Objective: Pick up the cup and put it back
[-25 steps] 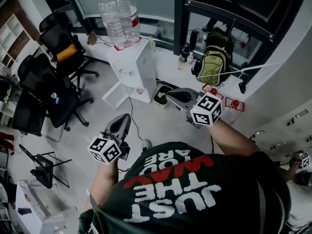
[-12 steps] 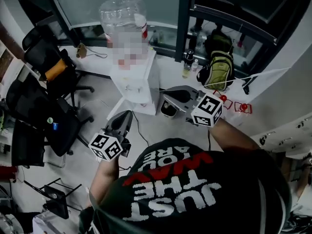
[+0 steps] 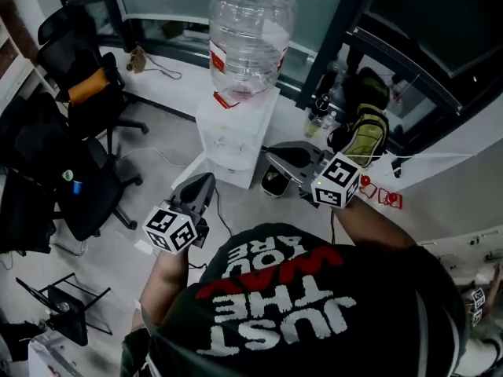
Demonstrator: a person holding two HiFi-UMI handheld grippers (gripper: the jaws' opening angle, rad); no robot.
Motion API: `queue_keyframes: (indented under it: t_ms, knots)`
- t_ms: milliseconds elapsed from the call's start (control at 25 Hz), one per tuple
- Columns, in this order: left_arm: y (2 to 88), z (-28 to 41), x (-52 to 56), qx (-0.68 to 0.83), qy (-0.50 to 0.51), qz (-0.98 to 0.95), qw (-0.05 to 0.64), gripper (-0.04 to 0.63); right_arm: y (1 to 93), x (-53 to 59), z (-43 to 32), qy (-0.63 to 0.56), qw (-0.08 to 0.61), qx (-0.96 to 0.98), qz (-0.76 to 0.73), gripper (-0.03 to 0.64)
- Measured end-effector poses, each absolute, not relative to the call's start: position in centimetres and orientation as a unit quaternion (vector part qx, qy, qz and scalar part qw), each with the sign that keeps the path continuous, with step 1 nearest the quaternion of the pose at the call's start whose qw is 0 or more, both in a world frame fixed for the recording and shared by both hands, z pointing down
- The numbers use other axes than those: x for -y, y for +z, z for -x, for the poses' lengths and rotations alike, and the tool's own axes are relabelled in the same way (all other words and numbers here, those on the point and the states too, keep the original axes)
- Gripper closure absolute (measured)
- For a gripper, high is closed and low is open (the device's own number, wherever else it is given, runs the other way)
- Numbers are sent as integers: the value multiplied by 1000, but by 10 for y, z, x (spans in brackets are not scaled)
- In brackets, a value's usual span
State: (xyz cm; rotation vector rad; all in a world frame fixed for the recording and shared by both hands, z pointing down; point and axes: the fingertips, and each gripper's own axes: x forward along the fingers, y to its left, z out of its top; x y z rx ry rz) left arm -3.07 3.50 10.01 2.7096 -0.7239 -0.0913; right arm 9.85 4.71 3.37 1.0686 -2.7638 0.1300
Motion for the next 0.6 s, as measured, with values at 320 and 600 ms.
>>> queue_keyframes:
  t_ms: [320,600]
  knots:
    - [119,49,-19,325,-33,-929,173,592,55,-10,-80,54,113,949,-289,583]
    - [135,11,12,420,-25,-894,157,592,68,41,-105,40,122,973,-189,583]
